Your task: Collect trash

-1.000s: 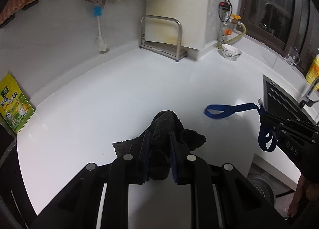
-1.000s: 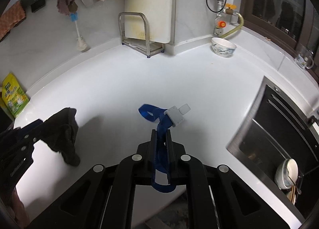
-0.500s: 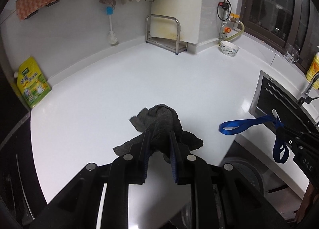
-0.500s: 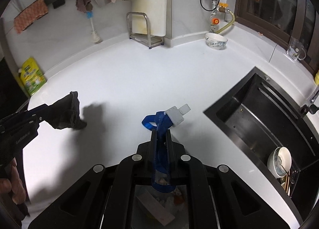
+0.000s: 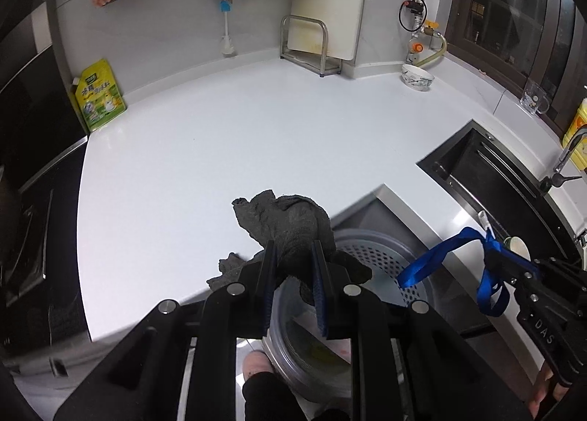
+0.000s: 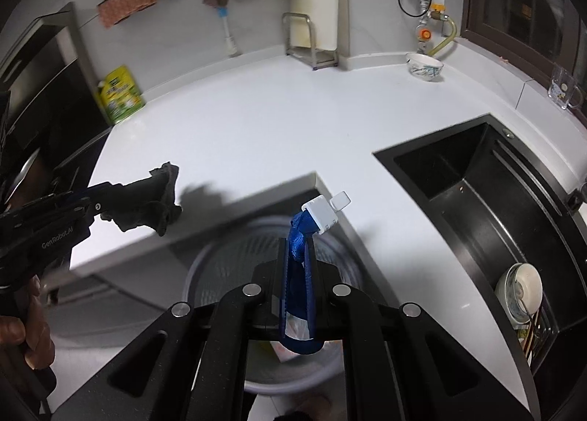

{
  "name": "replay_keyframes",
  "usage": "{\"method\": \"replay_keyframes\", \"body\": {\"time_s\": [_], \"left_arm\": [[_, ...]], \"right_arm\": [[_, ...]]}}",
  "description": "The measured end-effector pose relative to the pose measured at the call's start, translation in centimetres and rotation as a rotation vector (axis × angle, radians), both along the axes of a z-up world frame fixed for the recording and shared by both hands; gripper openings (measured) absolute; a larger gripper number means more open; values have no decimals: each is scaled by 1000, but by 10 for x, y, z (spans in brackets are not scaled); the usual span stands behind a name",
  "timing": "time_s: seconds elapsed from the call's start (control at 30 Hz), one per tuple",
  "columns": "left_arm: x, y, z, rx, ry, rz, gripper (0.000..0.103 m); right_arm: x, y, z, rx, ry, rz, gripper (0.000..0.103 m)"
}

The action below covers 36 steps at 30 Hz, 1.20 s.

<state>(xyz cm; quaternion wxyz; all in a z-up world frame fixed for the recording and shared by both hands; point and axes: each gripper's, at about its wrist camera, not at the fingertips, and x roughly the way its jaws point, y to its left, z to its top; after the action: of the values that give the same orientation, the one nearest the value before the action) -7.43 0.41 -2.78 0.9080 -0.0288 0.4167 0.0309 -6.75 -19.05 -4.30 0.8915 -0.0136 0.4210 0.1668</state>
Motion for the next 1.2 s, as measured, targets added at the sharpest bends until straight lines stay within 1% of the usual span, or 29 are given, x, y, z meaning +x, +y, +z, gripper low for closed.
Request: {"method": "replay_keyframes", "body": {"time_s": [0.2, 0.4, 0.5, 0.6, 0.73, 0.93, 0.97, 1.0, 1.03, 1.07, 1.1, 1.17, 1.2], "left_arm": [[-22, -29, -3, -5, 17, 8, 19], [-27, -51, -6, -3, 27, -39, 19], [-23, -54, -14, -7, 50, -63, 19], [-17, -57, -24, -7, 65, -68, 19], [-12, -58, -33, -5, 86, -59, 19], [-9, -50, -36, -2, 104, -19, 19], [-9, -48, -36, -5, 107, -13, 24], [-9, -46, -36, -4, 107, -3, 31], [-10, -45, -36, -4, 105, 3, 34], [-10, -43, -35, -3, 103, 13, 41], [-11, -41, -34, -3, 100, 23, 51], [-12, -39, -31, -6, 90, 38, 58], [-13, -39, -30, -9, 87, 42, 58]], "right_arm": [[-25, -25, -5, 26, 23, 40, 8], [-35, -37, -8, 27, 33, 37, 8], [-33, -40, -16, 35, 59, 20, 8], [-29, -36, -27, 29, 83, 32, 8], [-23, -28, -38, 36, 106, 55, 8], [-9, -14, -52, 32, 155, 105, 9], [-7, -13, -52, 33, 157, 108, 14], [-7, -13, -52, 34, 157, 109, 22], [-7, -13, -51, 35, 151, 109, 27], [-7, -13, -50, 35, 142, 109, 37], [-6, -13, -49, 37, 136, 110, 39], [-6, -13, -46, 36, 133, 112, 39], [-6, -14, -46, 35, 132, 111, 39]]}}
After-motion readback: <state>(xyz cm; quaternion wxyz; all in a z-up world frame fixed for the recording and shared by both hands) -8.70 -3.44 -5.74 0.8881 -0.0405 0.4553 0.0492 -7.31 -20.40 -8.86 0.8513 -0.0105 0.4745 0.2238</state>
